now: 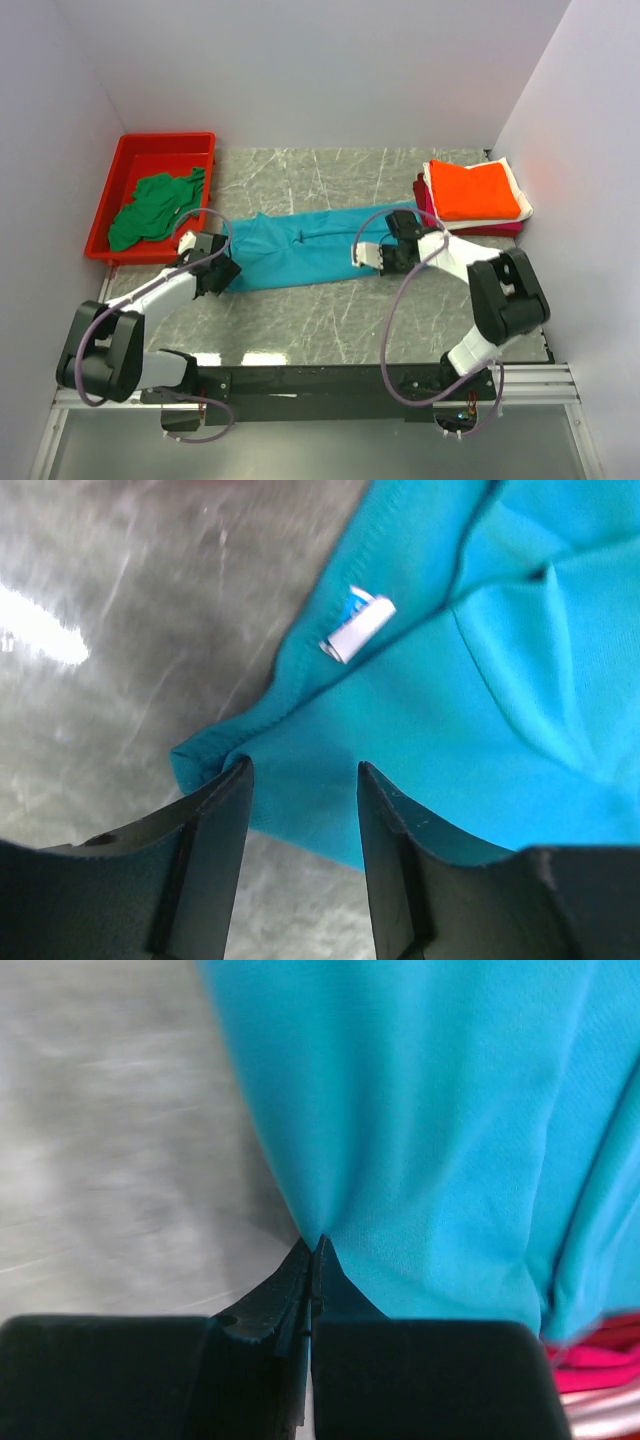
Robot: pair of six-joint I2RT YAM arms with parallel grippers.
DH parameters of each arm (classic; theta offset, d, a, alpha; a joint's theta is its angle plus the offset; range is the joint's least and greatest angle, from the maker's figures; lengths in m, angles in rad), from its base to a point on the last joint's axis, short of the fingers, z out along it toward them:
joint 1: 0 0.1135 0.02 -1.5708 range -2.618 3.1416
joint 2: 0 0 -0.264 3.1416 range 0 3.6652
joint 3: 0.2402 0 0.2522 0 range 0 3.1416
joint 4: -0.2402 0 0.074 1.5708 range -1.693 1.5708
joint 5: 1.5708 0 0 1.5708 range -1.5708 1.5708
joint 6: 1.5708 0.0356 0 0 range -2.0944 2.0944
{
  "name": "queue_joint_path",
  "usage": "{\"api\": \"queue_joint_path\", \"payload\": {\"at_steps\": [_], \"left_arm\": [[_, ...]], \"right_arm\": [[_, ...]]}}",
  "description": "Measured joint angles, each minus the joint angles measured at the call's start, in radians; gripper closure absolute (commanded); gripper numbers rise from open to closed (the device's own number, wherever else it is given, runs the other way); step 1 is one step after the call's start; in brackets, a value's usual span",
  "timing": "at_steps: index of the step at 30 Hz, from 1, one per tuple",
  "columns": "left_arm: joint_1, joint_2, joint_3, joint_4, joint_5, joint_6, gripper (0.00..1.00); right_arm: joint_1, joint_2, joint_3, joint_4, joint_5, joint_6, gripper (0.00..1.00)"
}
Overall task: Fold and stack the t-shirts
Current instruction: Fold the tshirt
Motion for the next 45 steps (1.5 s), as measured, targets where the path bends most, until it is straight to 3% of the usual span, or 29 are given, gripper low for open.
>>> {"api": "queue_joint_path", "payload": {"at_steps": [6, 8, 11, 15, 18, 22, 26, 27, 32, 38, 45], "left_arm": [[0.038, 0.156, 0.122, 0.026, 0.008, 0.088, 0.48], [0.044, 0.222, 0.183, 0.037, 0.018, 0.118, 0.48], [0.051, 0.340, 0.304, 0.035, 0.055, 0.173, 0.47], [0.052, 0.443, 0.434, 0.019, 0.108, 0.250, 0.43], [0.058, 0.479, 0.514, -0.012, 0.148, 0.327, 0.40], [0.071, 0.476, 0.635, -0.053, 0.187, 0.435, 0.38], [0.081, 0.419, 0.721, -0.070, 0.212, 0.554, 0.36], [0.082, 0.386, 0.723, -0.073, 0.216, 0.582, 0.23], [0.082, 0.124, 0.668, -0.064, 0.216, 0.715, 0.17], [0.083, -0.166, 0.471, -0.034, 0.214, 0.802, 0.17], [0.083, -0.228, 0.293, -0.069, 0.214, 0.820, 0.17]], "right_arm": [[0.120, -0.226, -0.205, -0.078, -0.040, 0.063, 0.98], [0.206, -0.296, -0.254, -0.101, -0.054, 0.135, 0.88], [0.285, -0.320, -0.244, -0.182, -0.113, 0.224, 0.60], [0.291, -0.307, -0.107, -0.286, -0.188, 0.303, 0.47], [0.274, -0.265, 0.047, -0.315, -0.238, 0.361, 0.43], [0.205, -0.095, 0.312, -0.277, -0.311, 0.510, 0.40], [0.137, 0.202, 0.649, -0.237, -0.351, 0.745, 0.38], [0.121, 0.285, 0.739, -0.223, -0.370, 0.803, 0.38], [0.064, 0.610, 1.054, -0.228, -0.411, 1.004, 0.35], [0.052, 0.745, 1.148, -0.270, -0.410, 1.102, 0.33], [0.066, 0.798, 1.235, -0.313, -0.412, 1.135, 0.33]]}}
